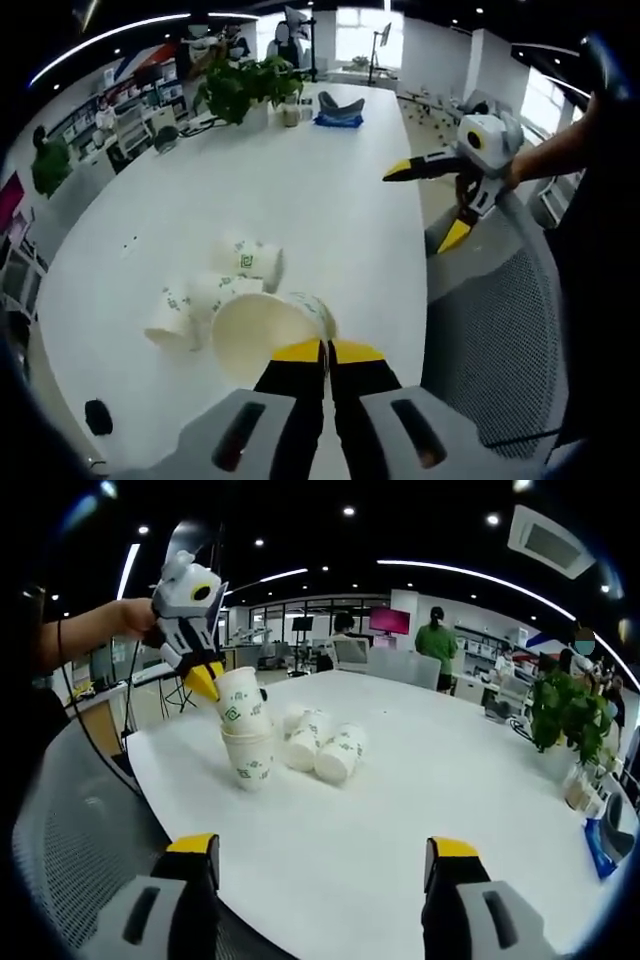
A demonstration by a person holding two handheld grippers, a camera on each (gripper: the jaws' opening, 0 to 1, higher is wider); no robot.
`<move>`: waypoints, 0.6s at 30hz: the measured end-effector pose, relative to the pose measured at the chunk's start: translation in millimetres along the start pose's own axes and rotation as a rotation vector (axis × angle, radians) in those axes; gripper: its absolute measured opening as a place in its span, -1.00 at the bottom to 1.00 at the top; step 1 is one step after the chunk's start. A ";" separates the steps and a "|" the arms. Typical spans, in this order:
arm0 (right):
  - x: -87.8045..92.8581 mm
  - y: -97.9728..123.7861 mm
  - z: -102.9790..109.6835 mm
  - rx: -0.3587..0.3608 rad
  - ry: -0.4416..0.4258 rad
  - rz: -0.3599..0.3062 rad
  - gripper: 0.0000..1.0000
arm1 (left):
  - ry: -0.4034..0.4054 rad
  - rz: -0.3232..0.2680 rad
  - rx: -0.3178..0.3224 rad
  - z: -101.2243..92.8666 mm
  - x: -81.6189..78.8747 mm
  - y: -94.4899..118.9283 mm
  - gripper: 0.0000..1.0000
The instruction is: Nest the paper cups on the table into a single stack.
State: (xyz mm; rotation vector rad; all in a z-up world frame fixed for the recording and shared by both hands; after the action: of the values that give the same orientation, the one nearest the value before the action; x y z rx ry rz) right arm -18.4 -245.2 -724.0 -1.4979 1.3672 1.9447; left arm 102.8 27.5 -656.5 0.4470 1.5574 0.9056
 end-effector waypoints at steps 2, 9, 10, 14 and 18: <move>0.3 -0.2 -0.1 -0.001 0.000 0.002 0.70 | 0.000 0.003 0.003 -0.3 0.0 -2.7 -1.00; -0.4 -0.4 0.4 -0.002 -0.001 0.000 0.70 | 0.008 0.008 0.021 -1.9 -1.2 -13.5 -0.98; -0.3 -0.4 0.4 -0.002 -0.001 0.001 0.70 | 0.010 0.009 0.025 -2.0 -1.0 -14.8 -0.97; 0.7 -0.6 -0.4 -0.002 -0.001 0.001 0.70 | 0.022 0.009 0.048 -1.7 0.7 -21.4 -0.96; 1.2 -0.6 -1.2 0.002 -0.002 0.001 0.70 | 0.038 0.015 0.069 -0.6 3.0 -29.9 -0.97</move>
State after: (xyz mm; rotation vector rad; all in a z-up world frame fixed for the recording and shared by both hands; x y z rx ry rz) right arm -17.7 -246.2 -725.3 -1.4938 1.3686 1.9449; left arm 107.8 10.9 -681.1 0.4936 1.6261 0.8775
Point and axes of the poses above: the point that each gripper's makers call its tool centre point, and the gripper's own axes: y roughly backward along the fingers, z roughly to its left, x roughly out of its underside, the point moved 9 cm from there along y, roughly backward along the fingers, and after that the axes turned 4 degrees about -x, right-handed, at the moved point
